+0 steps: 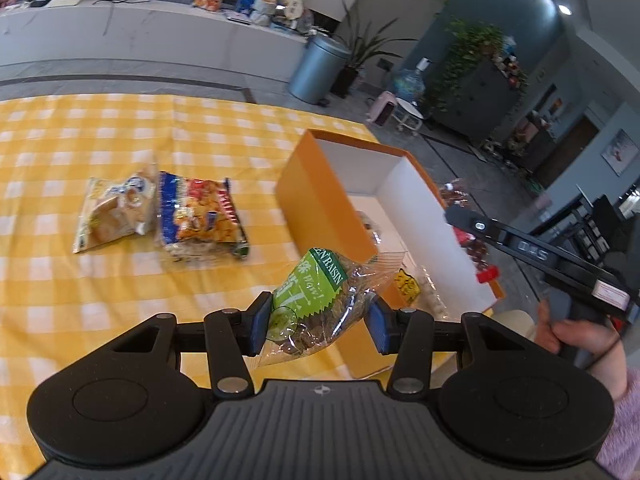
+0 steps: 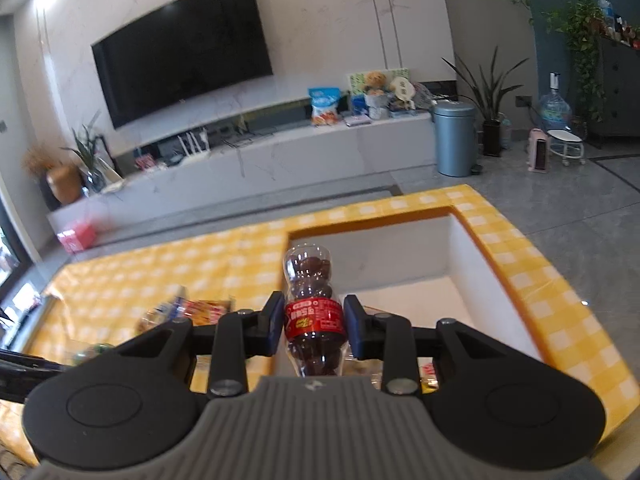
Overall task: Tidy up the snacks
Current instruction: 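Drop the cola bottle into the box with the right gripper while the left holds the raisins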
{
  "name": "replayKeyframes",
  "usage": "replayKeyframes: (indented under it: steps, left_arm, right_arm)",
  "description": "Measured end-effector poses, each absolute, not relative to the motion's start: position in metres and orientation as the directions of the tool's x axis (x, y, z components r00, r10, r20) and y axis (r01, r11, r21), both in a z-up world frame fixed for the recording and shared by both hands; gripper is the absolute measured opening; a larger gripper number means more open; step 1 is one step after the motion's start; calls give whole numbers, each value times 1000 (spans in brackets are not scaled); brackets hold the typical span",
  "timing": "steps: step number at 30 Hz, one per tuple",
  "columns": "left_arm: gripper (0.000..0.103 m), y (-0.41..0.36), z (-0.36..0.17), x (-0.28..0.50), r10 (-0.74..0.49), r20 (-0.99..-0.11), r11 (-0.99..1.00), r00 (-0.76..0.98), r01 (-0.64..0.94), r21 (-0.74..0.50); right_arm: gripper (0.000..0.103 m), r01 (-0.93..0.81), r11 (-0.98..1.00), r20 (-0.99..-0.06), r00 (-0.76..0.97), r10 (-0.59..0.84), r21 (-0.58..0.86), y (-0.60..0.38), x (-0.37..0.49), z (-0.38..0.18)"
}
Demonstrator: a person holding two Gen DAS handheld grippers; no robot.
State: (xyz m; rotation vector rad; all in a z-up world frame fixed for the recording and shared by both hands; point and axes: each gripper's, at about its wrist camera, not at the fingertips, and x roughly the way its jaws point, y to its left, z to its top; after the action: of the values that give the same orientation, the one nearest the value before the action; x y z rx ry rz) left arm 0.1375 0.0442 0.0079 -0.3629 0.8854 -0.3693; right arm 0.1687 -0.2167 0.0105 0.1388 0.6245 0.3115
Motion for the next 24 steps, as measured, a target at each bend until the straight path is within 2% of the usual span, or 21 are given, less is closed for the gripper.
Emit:
replayKeyframes:
  steps: [10,15,19,24]
  left_arm:
    - [56,35,-23,151,-438,-693,891,573,172,-421]
    - [56,41,-30,151,-418,-696,899,584,152,-412]
    - [56,45,-32,150,-421,-697,897,580,150,-416]
    - [56,43,-35,145,-425,-698,895,576,153,-419]
  right_arm:
    - [31,-118,949,-676,676,293,292,-229,211,-36]
    - [31,-120,889,-679,603,419,442,-232,228,-47]
    - [31,-90,934,-716,617,326,347,-229,239,-51]
    - [31,-57,942,-774,555,306,332,-244,270,-62]
